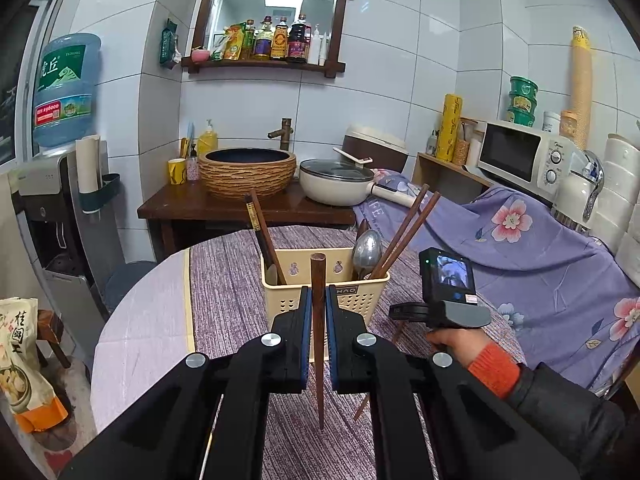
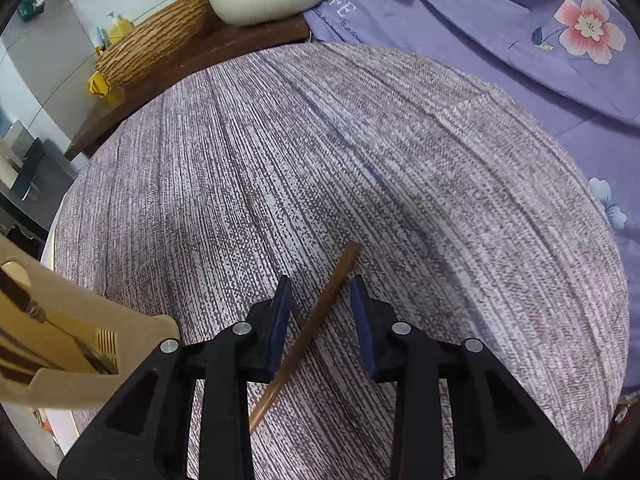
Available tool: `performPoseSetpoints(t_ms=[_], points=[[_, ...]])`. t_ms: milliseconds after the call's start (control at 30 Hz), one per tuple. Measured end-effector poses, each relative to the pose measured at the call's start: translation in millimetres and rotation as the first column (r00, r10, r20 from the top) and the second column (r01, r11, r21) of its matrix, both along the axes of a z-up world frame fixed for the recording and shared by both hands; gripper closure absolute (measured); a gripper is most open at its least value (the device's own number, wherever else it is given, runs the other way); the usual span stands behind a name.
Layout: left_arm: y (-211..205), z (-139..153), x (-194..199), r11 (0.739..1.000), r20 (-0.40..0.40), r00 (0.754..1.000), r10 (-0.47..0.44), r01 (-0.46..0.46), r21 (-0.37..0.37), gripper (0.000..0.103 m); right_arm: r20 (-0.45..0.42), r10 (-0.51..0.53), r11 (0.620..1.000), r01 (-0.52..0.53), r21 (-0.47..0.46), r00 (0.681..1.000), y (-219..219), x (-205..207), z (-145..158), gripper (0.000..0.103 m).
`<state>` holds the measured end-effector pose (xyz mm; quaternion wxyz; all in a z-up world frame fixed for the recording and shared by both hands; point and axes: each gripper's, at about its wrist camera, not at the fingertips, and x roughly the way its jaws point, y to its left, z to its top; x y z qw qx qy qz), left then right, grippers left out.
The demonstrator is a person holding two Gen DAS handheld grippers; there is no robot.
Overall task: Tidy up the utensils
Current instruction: 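Lift both brown chopsticks and carry them toward the cream holder, then lower both brown chopsticks into the holder and open both tools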
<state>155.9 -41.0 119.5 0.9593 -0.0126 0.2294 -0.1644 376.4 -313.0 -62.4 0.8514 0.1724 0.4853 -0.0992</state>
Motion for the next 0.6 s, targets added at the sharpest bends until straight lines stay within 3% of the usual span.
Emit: performPoseSetpoints(t_ms=[67,200,333,467,600], points=[[-1,0,0,1.000,0.005,1.000,0.000,0.000,0.005,0.096,0.007,-0.015,1.000,0.015,-0.013,1.000,2,2,1,0.073],[-2,-1,-1,1.000,0.002,1.000,-0.004,0.004,0.003,0.096,0.008,-0.030,0.996,0.030,-0.084,1.000,11,4,2,0.088],[-3,-2,-1,1.000,-0.001,1.000,-0.003,0.003,0.006,0.096,0.020,-0.003,0.991,0.005,-0.134,1.000,19,3,-1,0.090],[-2,-2,-2,1.000,0.003,1.000,0.004,-0.004,0.008,0.096,0.058,0.028,0.999,-0.025,-0.045,0.998,10,-4,-2,0.095],[-2,-1,-3,1.000,0.007,1.000,0.010,-0.010,0.009,0.096,0.153,0.075,0.997,-0.079,0.020,0.985,6,-25,11,0.096]])
